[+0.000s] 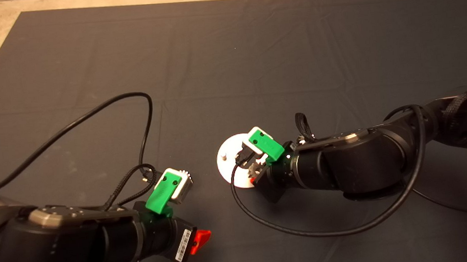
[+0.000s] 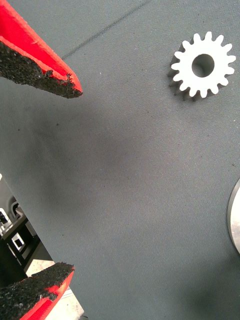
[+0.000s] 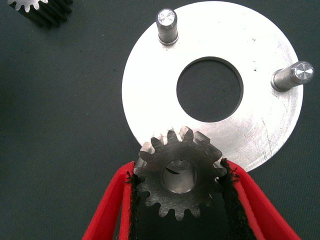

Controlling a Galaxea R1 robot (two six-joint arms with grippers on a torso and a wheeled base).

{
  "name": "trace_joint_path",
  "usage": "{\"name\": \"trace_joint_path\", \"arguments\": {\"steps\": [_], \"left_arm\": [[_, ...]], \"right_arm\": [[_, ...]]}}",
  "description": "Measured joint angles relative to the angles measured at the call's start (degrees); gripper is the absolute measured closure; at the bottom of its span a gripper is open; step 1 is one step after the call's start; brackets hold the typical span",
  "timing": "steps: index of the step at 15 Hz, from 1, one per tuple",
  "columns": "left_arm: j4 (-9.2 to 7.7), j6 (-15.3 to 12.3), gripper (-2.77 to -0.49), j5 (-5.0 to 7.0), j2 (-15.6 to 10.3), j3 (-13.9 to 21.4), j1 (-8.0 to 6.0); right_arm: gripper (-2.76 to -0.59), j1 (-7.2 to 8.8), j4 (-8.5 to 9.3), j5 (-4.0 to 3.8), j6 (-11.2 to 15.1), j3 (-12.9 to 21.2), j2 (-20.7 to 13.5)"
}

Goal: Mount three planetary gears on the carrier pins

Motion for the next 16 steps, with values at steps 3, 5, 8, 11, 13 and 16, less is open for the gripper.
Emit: {"name": "trace_joint_path", "arguments": {"steps": [3, 5, 8, 11, 13, 16], "left_arm": [[0.0, 0.0, -2.37, 0.0, 0.0, 0.0, 0.0], [0.0, 0.0, -2.37, 0.0, 0.0, 0.0, 0.0], [0.05, 0.0, -2.37, -0.02, 0.0, 0.0, -0.35], [0.05, 0.0, -2.37, -0.02, 0.0, 0.0, -0.46], [0.17, 0.0, -2.37, 0.0, 0.0, 0.0, -0.46], [0.2, 0.0, -2.37, 0.0, -0.02, 0.0, -0.46]], "right_arm": [[-0.92, -0.01, 0.07, 0.0, -0.3, 0.0, 0.0], [-0.92, -0.01, 0.23, 0.0, -0.56, 0.0, 0.0], [-0.92, -0.01, 0.38, 0.0, -2.02, -0.54, 0.0], [-0.92, -0.01, 0.38, -0.05, -2.9, -1.21, 0.0], [-0.92, -0.01, 0.39, 0.0, -3.17, -1.33, 0.0], [-0.92, -0.01, 0.39, -0.02, -3.36, -1.6, 0.02]]}}
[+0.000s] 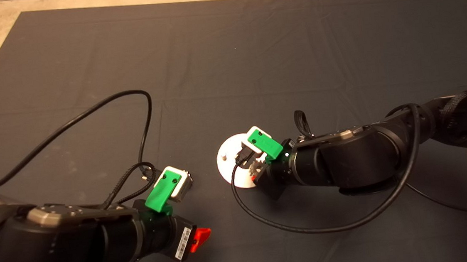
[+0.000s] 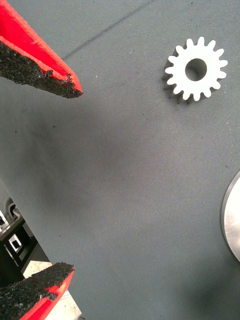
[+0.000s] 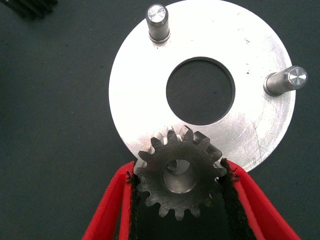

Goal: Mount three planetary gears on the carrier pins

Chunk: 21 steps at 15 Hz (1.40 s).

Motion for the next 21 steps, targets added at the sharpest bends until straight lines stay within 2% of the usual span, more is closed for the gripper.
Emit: {"name": "trace_joint_path", "arguments": {"steps": [11, 21], "left_arm": [[0.0, 0.0, -2.37, 0.0, 0.0, 0.0, 0.0], [0.0, 0.0, -2.37, 0.0, 0.0, 0.0, 0.0]], "right_arm": [[-0.92, 0.0, 0.93, 0.0, -0.19, -0.11, 0.01], [-0.92, -0.02, 1.07, -0.02, -0.63, -0.66, 0.76]]}}
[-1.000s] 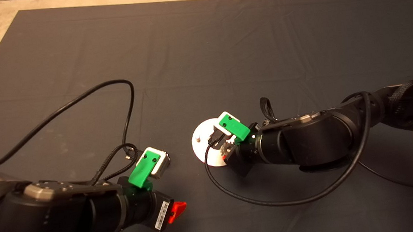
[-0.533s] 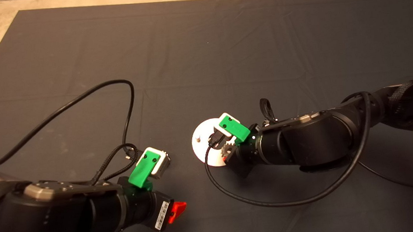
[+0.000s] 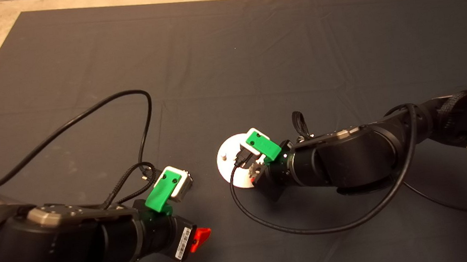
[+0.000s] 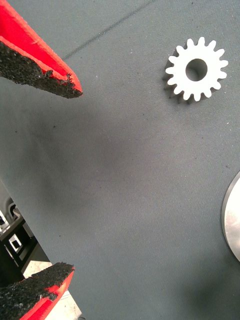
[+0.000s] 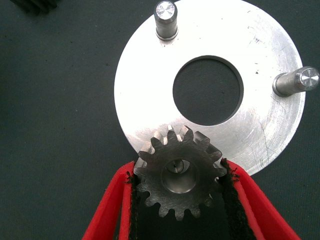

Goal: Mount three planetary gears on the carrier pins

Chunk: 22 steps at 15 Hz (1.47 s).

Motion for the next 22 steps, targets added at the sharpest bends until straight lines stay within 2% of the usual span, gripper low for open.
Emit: {"name": "trace_joint_path", "arguments": {"steps": [9, 18, 22], "left_arm": [[0.0, 0.0, -2.37, -0.02, 0.0, 0.0, 0.0], [0.05, 0.0, -2.37, 0.0, -0.02, 0.0, -0.63], [0.05, 0.0, -2.37, -0.02, -0.02, 0.0, -0.64]], "right_arm": [[-0.92, 0.0, 0.02, 0.02, -0.23, -0.43, 0.38], [-0.92, -0.01, 0.05, 0.02, -1.72, -0.43, 0.37], [-0.92, -0.79, 0.0, 0.05, -2.1, -0.43, 0.33]]}}
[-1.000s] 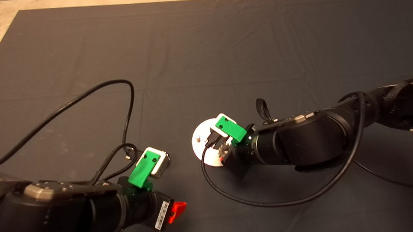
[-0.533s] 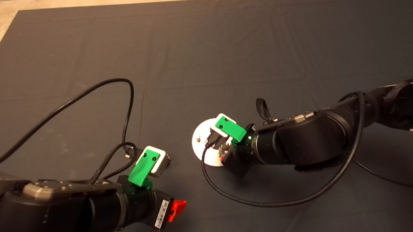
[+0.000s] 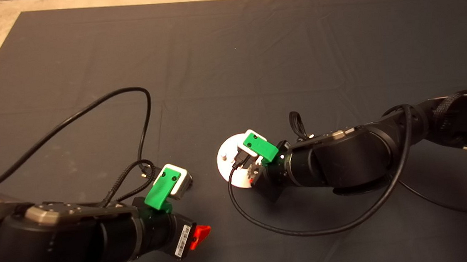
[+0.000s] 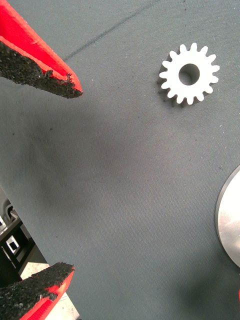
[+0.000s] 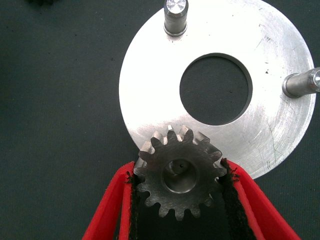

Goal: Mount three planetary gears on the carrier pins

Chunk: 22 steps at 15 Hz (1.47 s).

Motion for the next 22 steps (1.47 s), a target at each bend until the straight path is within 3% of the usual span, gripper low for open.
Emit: {"name": "trace_joint_path", "arguments": {"steps": [22], "left_arm": [[0.24, 0.0, -2.37, 0.02, -0.63, 0.0, 0.0]], "right_arm": [[-0.92, -0.15, -0.04, 0.76, -4.11, -0.62, -0.02]]}}
